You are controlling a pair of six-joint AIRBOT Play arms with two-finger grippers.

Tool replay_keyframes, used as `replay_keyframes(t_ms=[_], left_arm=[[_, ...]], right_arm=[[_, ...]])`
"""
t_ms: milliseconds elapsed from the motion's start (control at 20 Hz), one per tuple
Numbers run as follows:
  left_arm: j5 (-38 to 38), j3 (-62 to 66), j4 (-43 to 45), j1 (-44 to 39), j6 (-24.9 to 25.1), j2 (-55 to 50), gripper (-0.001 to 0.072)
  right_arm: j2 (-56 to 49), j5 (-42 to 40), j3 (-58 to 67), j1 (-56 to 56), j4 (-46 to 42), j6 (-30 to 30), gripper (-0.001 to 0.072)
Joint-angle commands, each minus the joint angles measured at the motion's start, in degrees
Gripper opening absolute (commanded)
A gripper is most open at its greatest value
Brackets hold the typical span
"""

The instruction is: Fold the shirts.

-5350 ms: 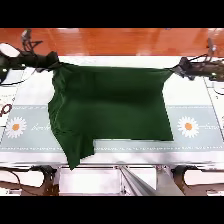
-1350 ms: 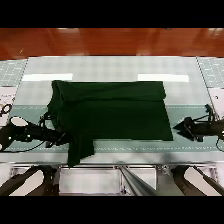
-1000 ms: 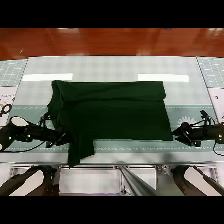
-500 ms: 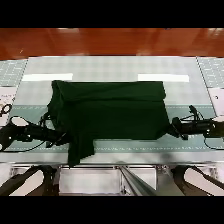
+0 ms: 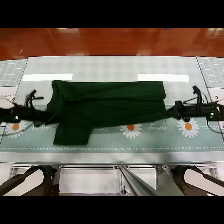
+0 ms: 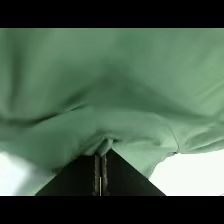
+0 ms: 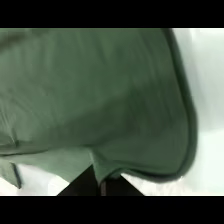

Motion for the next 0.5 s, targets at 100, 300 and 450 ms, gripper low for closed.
replay_keyframes(t_ms=[100,300,450], left_arm=[[-0.5,19.1,-1.0,-4.0,-1.2,-10.9,0.0025],[-0.6,32.3,-1.1,-5.0,-3.1,-21.0,0.0025],[-0.9,40.3,-1.5,-5.5,-3.5,-28.0,0.0025]], right_arm=[[-7.9,-4.0,13.8,2.8,2.0,2.0,0.0021],[-14.5,-4.4,21.4,2.8,5.1,1.9,0.0021],[-18.7,-5.7,24.5,4.5,6.4,1.7,0.0021]])
